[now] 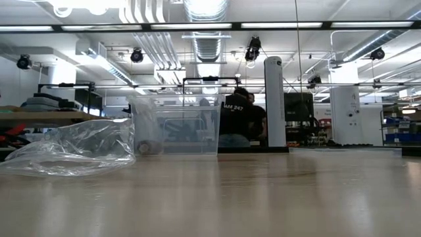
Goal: Roll bandage
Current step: Roll the orange bandage, then put the orange bandage into the transparent zip bag
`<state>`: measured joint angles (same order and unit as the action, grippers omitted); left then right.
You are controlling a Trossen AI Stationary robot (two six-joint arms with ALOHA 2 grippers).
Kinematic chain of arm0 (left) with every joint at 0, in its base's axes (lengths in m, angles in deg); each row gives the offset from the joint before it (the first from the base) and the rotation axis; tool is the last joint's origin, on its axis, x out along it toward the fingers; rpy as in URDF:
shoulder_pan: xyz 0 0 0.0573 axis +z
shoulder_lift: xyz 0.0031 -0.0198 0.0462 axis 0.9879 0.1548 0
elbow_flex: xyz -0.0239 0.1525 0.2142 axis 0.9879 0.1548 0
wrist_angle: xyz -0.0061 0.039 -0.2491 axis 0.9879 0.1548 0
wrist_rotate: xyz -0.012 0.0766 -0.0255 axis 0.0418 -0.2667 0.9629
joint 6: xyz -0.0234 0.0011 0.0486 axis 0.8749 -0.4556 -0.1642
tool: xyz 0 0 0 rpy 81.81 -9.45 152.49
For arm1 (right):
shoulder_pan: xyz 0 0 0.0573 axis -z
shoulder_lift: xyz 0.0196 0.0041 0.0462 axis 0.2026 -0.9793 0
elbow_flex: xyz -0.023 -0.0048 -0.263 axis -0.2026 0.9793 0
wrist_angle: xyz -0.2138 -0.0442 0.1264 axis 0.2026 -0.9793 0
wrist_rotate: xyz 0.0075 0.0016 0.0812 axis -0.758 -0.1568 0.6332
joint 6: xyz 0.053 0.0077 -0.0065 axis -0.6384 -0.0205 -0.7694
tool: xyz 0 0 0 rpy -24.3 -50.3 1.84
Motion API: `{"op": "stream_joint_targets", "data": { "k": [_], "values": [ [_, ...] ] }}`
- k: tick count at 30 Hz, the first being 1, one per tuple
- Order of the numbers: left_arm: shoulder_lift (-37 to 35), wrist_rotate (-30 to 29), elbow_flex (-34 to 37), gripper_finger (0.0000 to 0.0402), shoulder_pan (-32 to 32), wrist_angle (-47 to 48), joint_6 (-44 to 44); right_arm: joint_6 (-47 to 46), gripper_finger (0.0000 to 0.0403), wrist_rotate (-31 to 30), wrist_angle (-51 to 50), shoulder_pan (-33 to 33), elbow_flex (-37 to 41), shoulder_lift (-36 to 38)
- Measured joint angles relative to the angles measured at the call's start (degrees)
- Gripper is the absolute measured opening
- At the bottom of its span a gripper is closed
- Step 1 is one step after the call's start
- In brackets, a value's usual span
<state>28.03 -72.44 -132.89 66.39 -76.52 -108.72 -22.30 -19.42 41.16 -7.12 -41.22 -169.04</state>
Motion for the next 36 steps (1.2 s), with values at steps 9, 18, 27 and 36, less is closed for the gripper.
{"op": "stream_joint_targets", "data": {
  "k": [9, 18, 27, 36],
  "values": [
    [-2.07, -3.87, 0.00, 0.0148, -0.89, 1.93, -0.49, 1.17, 0.0044, 0.04, -1.93, 0.15, 0.06, 0.50],
    [-8.36, -9.27, 0.16, 0.0239, -2.64, 29.39, 21.36, -7.53, 0.0051, 0.24, -12.04, 2.71, 2.39, 2.83],
    [-4.43, 4.36, 8.95, 0.0271, -4.07, 39.72, 42.79, -11.68, 0.0050, 3.24, -6.39, 5.99, 15.80, 2.87],
    [-2.05, 9.84, 14.40, 0.0254, -4.88, 40.68, 52.93, -12.68, 0.0051, 4.68, 0.38, 6.16, 22.57, 2.81]
  ]
}}
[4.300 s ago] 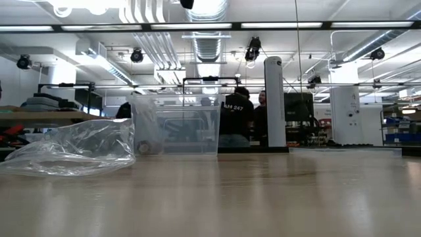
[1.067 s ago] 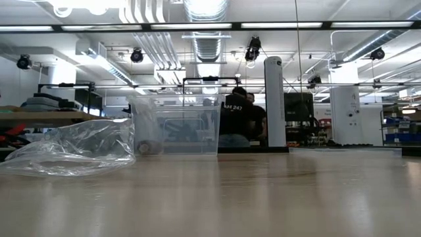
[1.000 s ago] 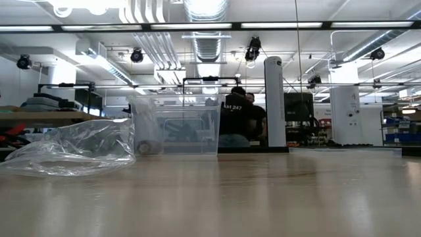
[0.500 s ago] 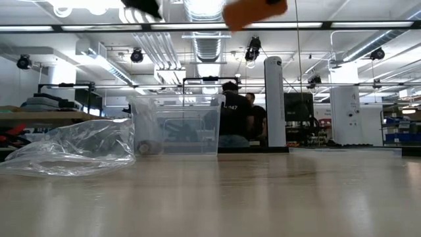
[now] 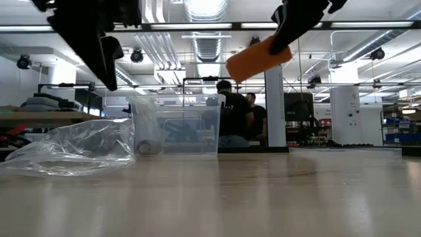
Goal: Roll bandage
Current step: Put the orange bandage into the transparent zip bag
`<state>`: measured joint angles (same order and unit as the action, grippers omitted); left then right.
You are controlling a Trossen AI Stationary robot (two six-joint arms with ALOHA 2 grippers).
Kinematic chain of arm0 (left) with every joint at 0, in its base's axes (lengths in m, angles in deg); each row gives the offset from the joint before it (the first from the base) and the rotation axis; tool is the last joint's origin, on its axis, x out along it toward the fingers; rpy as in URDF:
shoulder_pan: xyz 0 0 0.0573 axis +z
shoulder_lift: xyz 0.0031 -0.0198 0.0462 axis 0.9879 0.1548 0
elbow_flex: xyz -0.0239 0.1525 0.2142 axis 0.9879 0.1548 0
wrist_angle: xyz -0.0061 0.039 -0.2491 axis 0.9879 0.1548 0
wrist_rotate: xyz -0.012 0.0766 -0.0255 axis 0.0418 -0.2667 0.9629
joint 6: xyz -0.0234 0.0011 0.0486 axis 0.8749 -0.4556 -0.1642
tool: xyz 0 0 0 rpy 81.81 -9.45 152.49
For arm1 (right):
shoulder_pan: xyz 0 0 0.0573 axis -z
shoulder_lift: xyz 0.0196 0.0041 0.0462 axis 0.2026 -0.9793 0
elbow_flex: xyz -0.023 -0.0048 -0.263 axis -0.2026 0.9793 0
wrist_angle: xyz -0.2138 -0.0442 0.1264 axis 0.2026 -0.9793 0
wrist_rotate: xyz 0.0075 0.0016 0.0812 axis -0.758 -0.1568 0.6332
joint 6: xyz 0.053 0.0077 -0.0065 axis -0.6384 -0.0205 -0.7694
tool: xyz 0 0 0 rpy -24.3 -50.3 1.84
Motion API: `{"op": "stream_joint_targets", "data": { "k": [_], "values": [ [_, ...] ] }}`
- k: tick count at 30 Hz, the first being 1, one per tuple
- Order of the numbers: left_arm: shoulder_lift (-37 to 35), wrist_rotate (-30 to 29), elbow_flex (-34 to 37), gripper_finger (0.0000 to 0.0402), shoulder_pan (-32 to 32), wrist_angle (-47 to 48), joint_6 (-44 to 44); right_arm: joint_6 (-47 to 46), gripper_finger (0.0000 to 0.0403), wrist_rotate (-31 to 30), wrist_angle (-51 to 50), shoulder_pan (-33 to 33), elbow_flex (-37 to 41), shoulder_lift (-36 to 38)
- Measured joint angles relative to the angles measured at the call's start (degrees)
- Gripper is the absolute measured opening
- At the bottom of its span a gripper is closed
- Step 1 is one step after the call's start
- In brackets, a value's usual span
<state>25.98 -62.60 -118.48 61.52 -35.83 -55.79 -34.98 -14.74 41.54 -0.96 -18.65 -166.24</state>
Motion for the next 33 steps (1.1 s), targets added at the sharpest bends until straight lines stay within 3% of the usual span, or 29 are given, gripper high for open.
{"op": "stream_joint_targets", "data": {
  "k": [6, 12, 22, 29, 33],
  "values": [
    [4.57, 0.91, 3.37, 0.0237, -6.31, -0.87, 0.73, 3.08, 0.0051, -0.47, 6.52, 0.99, 3.46, 0.00],
    [10.53, 1.63, 1.86, 0.0225, -11.15, -10.32, -0.83, 7.02, 0.0051, 0.04, 14.18, 3.08, 7.17, 0.00],
    [21.73, 3.25, 0.85, 0.0231, -11.08, -13.03, -4.61, 10.43, 0.0052, 0.29, 14.83, 4.79, 7.42, 0.02],
    [20.79, 1.72, 1.16, 0.0230, -10.64, -13.49, -2.37, 14.65, 0.0051, 0.44, 15.01, 6.18, 5.34, 0.02],
    [20.64, 1.64, 1.62, 0.0195, -10.54, -12.94, -1.71, 16.64, 0.0053, 0.46, 15.18, 6.65, 4.77, 0.02]
  ]
}}
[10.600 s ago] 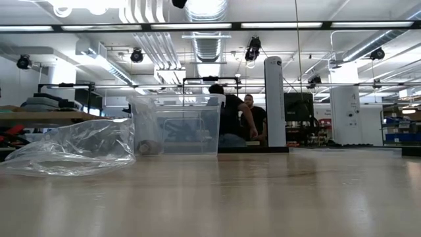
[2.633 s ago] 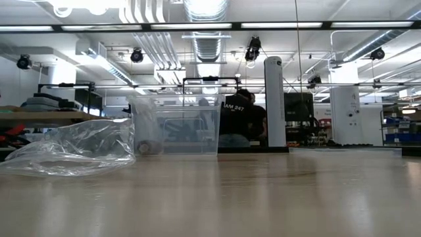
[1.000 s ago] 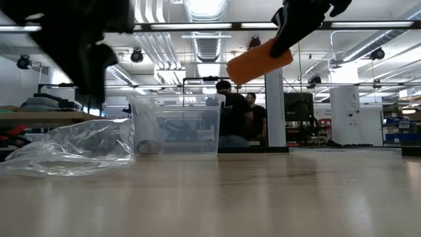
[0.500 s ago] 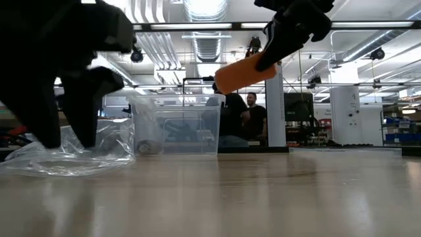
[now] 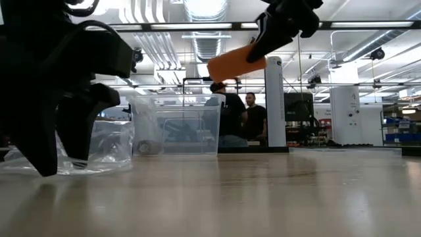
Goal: Roll bandage
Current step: Put the orange bandage into the transparent zip bag
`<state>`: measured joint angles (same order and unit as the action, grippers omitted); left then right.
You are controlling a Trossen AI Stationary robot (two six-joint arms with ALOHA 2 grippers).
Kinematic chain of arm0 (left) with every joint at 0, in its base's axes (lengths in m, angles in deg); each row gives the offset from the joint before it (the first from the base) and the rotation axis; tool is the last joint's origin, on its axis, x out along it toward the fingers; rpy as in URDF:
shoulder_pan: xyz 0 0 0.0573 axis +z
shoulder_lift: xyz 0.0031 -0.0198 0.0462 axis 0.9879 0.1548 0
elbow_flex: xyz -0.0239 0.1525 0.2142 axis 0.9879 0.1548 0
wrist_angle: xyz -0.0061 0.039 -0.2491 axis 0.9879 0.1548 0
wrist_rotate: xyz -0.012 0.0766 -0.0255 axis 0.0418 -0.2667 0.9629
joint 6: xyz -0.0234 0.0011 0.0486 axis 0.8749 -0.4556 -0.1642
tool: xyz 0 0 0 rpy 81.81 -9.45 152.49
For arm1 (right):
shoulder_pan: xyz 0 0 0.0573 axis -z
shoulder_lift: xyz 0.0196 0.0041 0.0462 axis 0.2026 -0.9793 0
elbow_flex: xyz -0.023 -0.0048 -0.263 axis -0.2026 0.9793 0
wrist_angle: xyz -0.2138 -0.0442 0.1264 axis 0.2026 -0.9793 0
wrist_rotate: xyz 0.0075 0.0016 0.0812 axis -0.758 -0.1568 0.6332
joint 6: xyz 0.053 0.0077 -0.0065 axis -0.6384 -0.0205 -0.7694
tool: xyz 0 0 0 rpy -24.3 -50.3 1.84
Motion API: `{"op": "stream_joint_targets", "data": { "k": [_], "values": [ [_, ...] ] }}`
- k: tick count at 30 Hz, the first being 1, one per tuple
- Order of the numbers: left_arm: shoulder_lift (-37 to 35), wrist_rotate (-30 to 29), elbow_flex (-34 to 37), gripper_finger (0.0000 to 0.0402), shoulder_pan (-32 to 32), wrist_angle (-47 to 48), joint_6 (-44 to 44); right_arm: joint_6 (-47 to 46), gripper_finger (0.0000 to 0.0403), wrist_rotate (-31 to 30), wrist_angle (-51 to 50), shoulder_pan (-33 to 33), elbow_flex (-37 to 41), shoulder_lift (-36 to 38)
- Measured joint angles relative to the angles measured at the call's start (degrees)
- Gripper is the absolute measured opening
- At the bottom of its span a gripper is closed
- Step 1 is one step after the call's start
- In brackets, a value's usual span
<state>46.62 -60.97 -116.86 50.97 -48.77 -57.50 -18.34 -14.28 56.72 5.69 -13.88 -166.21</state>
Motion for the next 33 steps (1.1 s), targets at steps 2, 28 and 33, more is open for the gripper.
{"op": "stream_joint_targets", "data": {
  "k": [2, 28, 33],
  "values": [
    [0.00, 0.00, 0.00, 0.0159, 0.20, -0.31, 0.36, 0.59, 0.0052, 0.00, 0.29, 0.04, -0.06, 0.21],
    [-12.93, -21.67, -3.02, 0.0001, 24.09, -20.18, -11.81, -8.16, 0.0049, -9.00, 7.87, -3.10, 0.80, -0.11],
    [-11.98, -17.19, -2.91, 0.0001, 27.77, -28.58, -14.31, -12.27, 0.0048, -15.37, 3.02, -3.67, 0.94, -0.11]
  ]
}}
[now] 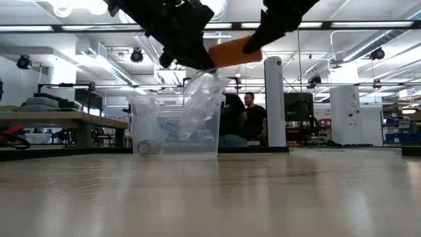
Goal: Roll bandage
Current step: Put the orange bandage into the transparent zip bag
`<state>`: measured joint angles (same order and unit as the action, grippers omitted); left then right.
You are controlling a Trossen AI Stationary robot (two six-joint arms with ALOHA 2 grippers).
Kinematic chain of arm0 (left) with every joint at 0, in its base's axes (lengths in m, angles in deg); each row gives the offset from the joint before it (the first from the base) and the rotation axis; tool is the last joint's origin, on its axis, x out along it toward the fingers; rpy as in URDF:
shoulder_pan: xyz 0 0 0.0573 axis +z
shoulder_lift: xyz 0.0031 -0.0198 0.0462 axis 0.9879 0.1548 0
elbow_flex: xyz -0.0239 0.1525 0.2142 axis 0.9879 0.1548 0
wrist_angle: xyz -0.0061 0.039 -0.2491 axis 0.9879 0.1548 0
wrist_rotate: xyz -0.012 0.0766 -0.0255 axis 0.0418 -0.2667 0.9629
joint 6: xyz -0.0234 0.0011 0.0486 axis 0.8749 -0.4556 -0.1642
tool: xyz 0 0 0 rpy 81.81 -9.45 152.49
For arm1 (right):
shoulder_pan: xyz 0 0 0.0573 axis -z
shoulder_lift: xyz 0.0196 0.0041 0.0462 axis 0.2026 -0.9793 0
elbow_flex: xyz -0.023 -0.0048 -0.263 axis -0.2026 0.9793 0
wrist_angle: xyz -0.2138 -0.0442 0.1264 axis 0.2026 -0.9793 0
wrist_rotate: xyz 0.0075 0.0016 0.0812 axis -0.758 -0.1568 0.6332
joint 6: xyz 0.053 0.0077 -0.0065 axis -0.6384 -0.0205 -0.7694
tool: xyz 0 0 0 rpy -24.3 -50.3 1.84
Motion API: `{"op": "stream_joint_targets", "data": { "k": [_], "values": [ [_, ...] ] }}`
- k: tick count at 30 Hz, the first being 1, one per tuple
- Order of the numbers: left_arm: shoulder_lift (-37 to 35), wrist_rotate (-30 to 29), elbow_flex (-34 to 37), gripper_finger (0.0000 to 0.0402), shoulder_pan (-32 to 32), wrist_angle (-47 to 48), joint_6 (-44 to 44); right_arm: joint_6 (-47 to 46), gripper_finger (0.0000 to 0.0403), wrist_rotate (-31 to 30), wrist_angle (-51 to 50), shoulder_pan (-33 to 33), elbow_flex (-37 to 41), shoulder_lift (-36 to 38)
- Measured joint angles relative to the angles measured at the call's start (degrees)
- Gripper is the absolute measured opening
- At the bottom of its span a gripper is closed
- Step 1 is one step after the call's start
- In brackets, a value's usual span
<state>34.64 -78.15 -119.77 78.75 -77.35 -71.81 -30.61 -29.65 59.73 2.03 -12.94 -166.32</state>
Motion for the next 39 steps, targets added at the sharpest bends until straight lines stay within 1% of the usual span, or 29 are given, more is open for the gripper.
{"op": "stream_joint_targets", "data": {
  "k": [3, 7, 10, 14, 16, 18, 21, 24, 26, 30, 32, 36, 39],
  "values": [
    [-0.04, 1.88, -0.01, 0.0001, 0.67, -3.24, -0.97, -3.71, 0.0048, -4.74, -6.64, 0.18, 0.69, 0.09],
    [-0.59, 2.41, -0.68, 0.0000, 0.52, -2.13, -1.47, -7.99, 0.0048, -4.49, -13.52, 0.09, 0.98, -0.10],
    [-1.13, 2.39, -0.66, 0.0000, 0.58, -1.89, -1.34, -9.68, 0.0048, -3.99, -16.15, -0.41, 1.00, 0.00],
    [-1.22, 2.05, -0.66, 0.0000, 0.59, -1.67, -0.50, -8.46, 0.0048, -3.94, -15.86, -1.50, -0.39, 0.61],
    [-0.97, 0.28, -0.63, 0.0000, 0.56, -1.65, -0.17, -7.18, 0.0048, -2.88, -15.59, -2.41, -1.92, 1.38],
    [-0.51, -1.66, -0.57, 0.0000, 0.56, -1.81, 0.18, -5.48, 0.0048, -2.76, -13.63, -3.48, -3.54, 2.41],
    [0.32, -1.87, -0.50, 0.0000, 0.62, -2.42, 0.20, -2.77, 0.0048, -4.49, -9.11, -4.70, -4.01, 3.67],
    [0.77, 0.09, -0.49, 0.0000, 0.59, -4.37, 0.42, -1.65, 0.0048, -6.96, -6.96, -4.76, -2.88, 3.78],
    [0.91, 1.12, -0.50, 0.0000, 0.52, -5.10, 1.81, -1.90, 0.0048, -7.21, -6.32, -4.64, -1.84, 3.32],
    [0.96, 1.24, -0.44, 0.0001, 0.48, -5.59, 4.96, -4.08, 0.0048, -7.12, -7.02, -4.81, 0.93, 2.17],
    [0.85, 2.05, -0.44, 0.0001, 0.41, -6.51, 4.91, -5.59, 0.0048, -7.12, -7.02, -4.72, 2.27, 2.05],
    [0.80, 5.51, -0.44, 0.0000, 0.37, -8.54, 4.11, -7.36, 0.0048, -6.99, -6.95, -4.57, 3.89, 2.05],
    [0.79, 5.65, -0.44, 0.0001, 0.37, -9.58, 3.16, -7.75, 0.0048, -6.99, -6.50, -4.57, 4.02, 2.13]
  ]
}}
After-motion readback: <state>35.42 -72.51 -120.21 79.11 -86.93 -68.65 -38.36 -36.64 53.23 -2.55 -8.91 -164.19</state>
